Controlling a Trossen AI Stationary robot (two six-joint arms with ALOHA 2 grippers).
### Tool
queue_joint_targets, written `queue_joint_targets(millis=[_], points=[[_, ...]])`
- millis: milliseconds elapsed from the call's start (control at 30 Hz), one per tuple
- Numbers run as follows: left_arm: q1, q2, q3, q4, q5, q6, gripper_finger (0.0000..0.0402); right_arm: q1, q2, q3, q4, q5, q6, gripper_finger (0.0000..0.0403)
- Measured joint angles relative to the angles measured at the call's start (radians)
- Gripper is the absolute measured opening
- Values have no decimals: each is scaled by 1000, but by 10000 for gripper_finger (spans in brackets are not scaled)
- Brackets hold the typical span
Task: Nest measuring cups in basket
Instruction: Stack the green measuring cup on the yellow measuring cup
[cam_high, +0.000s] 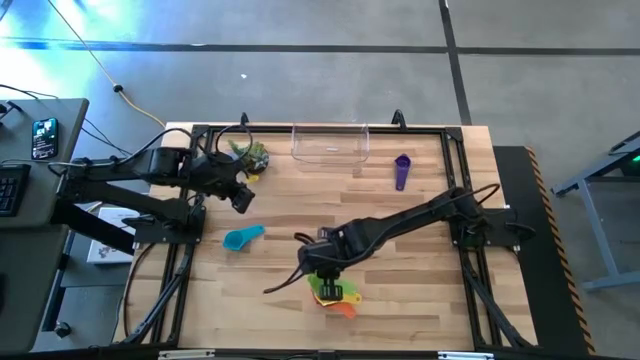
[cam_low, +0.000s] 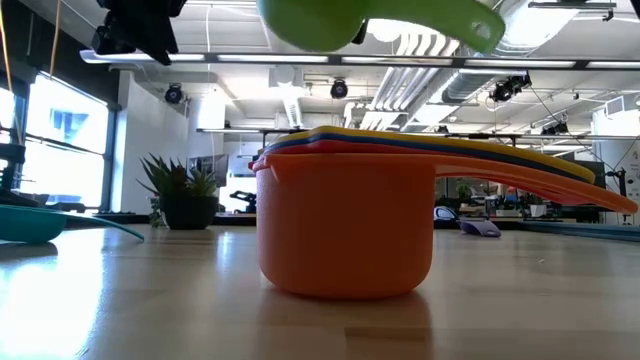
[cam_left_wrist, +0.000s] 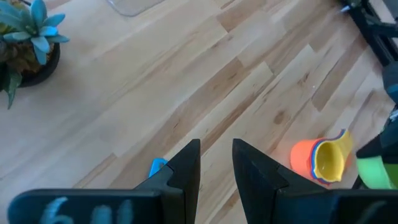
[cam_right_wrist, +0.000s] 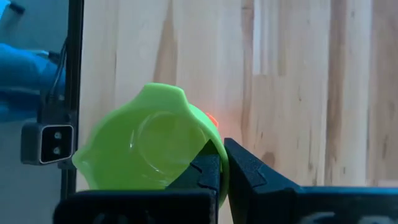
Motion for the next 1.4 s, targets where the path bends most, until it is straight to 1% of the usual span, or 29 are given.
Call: queue_joint_targets(millis=[200,400,567,767,867,1133,1400], points=[[-38,42,-1,7,-10,-3,85,4,43,0,-1,-15,-53,0],[-79,102,0,7,-53,-25,85,3,83,0,1,-94,-131,0],[-90,147,0,6,-53,-25,85,-2,94,0,13,-130,-185,0],[-90,179,0,15,-52,-25,85,-3,111,0,9,-129,-229,0],[-90,185,0,22,-51,-25,85,-6,124,0,3,-112,-239,0],[-107,182,0,30,-51,-25,85,-14,146,0,-23,-98,-236,0],[-129,182,0,31,-51,-25,85,-13,150,0,-24,-100,-194,0]])
